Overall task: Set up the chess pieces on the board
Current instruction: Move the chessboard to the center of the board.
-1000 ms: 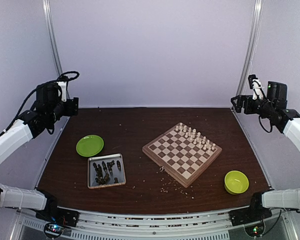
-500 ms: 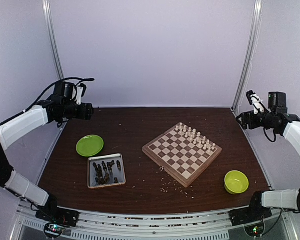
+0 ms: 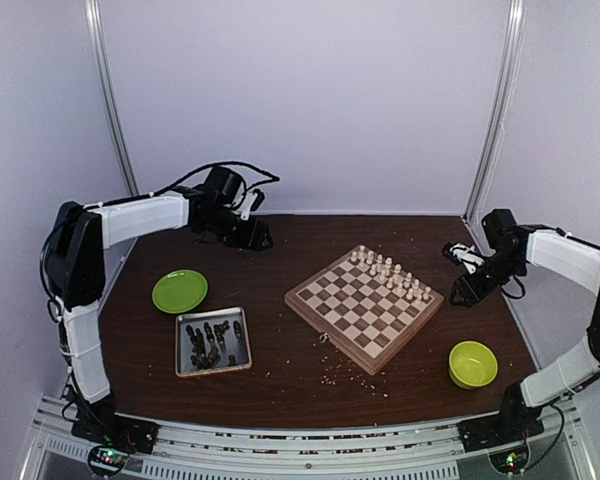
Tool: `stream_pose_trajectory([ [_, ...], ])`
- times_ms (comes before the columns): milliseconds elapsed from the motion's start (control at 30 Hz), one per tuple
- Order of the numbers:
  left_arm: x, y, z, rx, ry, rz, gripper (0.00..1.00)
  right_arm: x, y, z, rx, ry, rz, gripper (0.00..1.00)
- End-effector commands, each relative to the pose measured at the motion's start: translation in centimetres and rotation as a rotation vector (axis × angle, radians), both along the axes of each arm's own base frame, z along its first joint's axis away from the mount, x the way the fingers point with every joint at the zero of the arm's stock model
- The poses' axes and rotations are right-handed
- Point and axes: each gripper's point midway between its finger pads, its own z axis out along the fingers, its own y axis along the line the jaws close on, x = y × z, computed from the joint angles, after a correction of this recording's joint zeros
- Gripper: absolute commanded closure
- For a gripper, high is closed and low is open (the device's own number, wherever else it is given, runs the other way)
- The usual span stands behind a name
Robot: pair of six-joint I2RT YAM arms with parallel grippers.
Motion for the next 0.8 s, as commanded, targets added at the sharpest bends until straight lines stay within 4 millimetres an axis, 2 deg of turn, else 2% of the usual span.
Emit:
stream_pose_trajectory([
  [0, -0.7, -4.2, -1.5, -0.06, 0.088, -0.062, 0.34, -0.6, 0.2, -1.5, -0.054, 0.106, 0.032, 0.49],
  [133, -1.2, -7.0, -3.8, -0.07, 0.14, -0.103, 0.34, -0.5, 0.2, -3.0, -0.069, 0.181, 0.03, 0.53],
  [333, -1.8, -8.7, -6.5, -0.073, 0.189, -0.133, 0.34, -0.3, 0.3, -4.6, -0.075, 0.246, 0.027, 0.56],
  [400, -1.8, -8.9, -7.0, -0.076, 0.197, -0.138, 0.33, -0.1, 0.4, -4.8, -0.07, 0.259, 0.02, 0.57],
  [500, -1.5, -9.1, -7.8, -0.065, 0.191, -0.126, 0.24, 0.6, 0.4, -5.1, -0.069, 0.268, 0.003, 0.57],
  [767, -3.6, -11.4, -8.2, -0.143, 0.235, -0.237, 0.26, 3.1, -0.2, -6.0, -0.105, 0.292, -0.049, 0.61],
])
